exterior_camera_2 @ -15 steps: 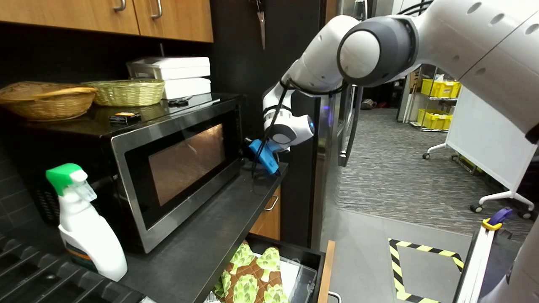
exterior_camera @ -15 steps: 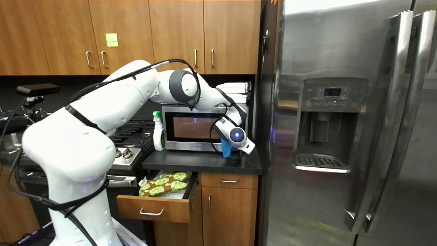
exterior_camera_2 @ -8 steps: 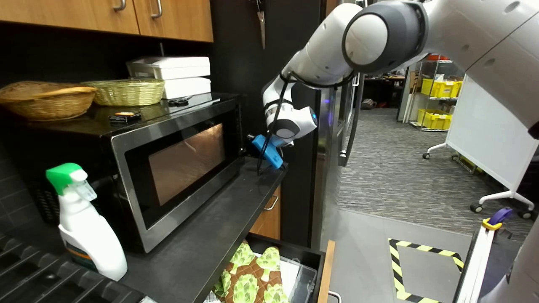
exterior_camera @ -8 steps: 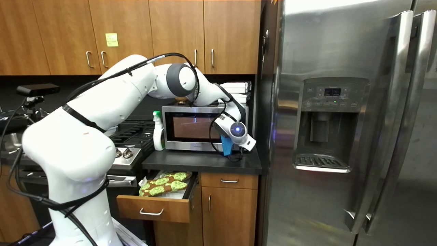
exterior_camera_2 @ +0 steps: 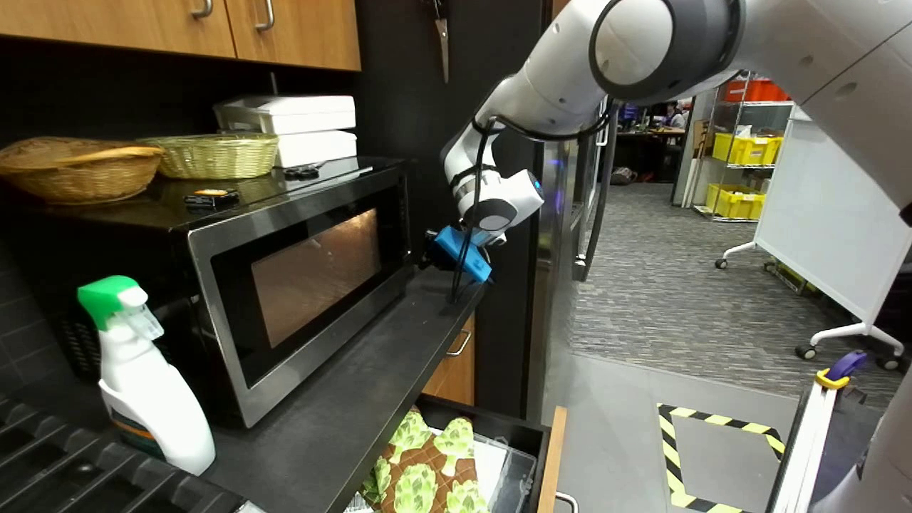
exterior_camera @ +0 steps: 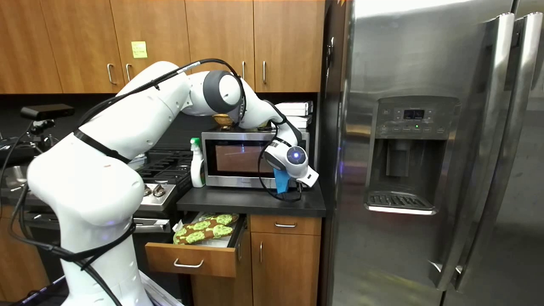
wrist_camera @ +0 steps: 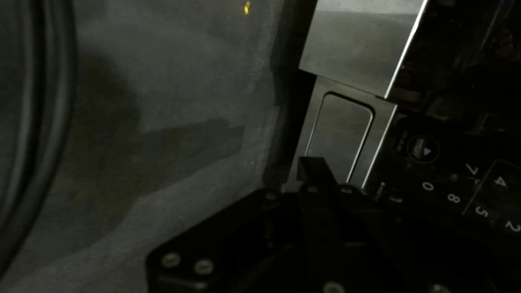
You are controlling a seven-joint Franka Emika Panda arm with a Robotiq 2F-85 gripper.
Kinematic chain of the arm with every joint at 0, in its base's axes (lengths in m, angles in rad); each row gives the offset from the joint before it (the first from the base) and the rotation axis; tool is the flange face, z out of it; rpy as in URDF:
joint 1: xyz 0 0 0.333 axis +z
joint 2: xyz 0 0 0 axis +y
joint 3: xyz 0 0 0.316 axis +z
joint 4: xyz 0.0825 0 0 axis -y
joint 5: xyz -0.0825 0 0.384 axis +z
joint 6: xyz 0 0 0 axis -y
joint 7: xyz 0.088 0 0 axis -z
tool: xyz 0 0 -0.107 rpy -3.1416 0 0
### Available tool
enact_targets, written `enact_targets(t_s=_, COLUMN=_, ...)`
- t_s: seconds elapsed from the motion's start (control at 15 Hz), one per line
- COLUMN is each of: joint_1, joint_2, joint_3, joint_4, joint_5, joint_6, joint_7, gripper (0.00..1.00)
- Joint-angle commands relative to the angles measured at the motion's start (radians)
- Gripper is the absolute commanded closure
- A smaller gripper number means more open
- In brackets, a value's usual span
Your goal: Press a button on the right side of the microwave
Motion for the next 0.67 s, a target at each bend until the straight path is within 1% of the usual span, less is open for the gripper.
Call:
enact_targets(t_s=0.0, joint_1=0.02, joint_2=-0.09, joint_3=-0.008, joint_4=-0.108, joint_5=-0.076, joint_6=0.015, joint_7=0.062, gripper=1.0)
enact_targets(t_s=0.6, joint_1=0.044, joint_2=-0.211, joint_3=-0.011, joint_4=-0.263, joint_5=-0.252, joint_6=0.01, joint_7=0.166, gripper=1.0)
